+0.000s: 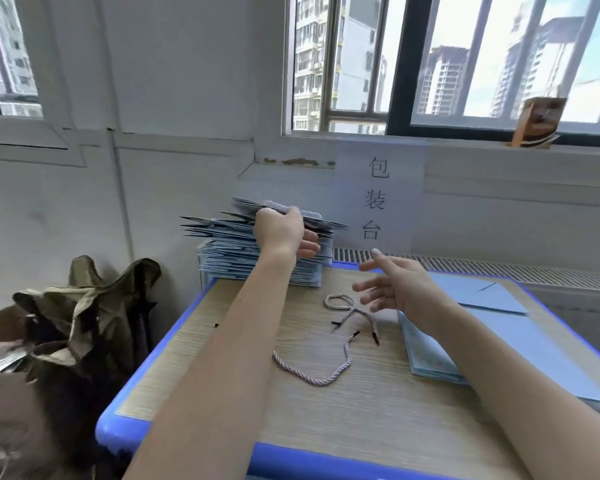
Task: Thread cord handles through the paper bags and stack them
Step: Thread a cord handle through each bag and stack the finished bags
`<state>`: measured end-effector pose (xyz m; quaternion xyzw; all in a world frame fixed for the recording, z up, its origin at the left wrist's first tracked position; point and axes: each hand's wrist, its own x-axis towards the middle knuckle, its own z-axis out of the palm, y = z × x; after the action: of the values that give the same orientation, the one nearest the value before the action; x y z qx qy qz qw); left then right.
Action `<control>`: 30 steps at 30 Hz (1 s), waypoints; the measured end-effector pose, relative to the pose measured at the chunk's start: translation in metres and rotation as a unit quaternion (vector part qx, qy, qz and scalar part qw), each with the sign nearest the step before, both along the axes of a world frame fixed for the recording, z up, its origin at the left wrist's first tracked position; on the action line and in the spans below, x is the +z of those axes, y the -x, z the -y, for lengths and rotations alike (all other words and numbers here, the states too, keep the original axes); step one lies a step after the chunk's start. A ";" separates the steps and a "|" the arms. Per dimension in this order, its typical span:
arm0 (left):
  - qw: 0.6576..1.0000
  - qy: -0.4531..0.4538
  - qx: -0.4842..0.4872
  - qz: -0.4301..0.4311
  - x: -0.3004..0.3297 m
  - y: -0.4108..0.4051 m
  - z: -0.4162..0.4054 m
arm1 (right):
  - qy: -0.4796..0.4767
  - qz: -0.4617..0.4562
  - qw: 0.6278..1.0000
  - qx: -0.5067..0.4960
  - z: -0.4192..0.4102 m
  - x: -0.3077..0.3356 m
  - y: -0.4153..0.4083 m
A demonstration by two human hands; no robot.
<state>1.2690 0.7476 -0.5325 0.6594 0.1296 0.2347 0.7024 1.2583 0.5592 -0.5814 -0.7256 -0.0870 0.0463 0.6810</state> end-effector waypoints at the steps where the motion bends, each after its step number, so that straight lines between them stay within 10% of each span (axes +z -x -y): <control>1: 0.998 -0.057 0.017 -0.021 -0.003 -0.002 -0.003 | 0.010 0.004 1.000 -0.002 0.001 -0.001 -0.002; 5: 0.961 -0.245 0.124 -0.025 -0.011 -0.007 -0.010 | 0.146 0.076 0.986 -0.032 0.006 -0.006 -0.007; 8: 0.935 -0.321 0.144 0.050 -0.007 -0.002 -0.001 | 0.396 0.187 0.899 -0.026 0.009 -0.007 -0.006; 16: 0.831 -0.530 -0.165 0.033 -0.024 0.004 0.046 | 0.536 0.166 0.827 0.032 0.012 -0.012 -0.014; 23: 0.765 -0.585 -0.263 -0.051 -0.048 -0.001 0.053 | 0.390 0.161 0.904 -0.068 0.031 -0.003 -0.020; 30: 0.778 -0.587 -0.222 0.018 -0.046 -0.001 0.054 | 0.326 0.203 0.911 -0.147 0.038 -0.001 -0.026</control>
<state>1.2703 0.6938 -0.5782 0.9501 -0.1958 0.1143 0.2144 1.2838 0.5216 -0.5819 -0.9056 -0.0957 -0.1770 0.3734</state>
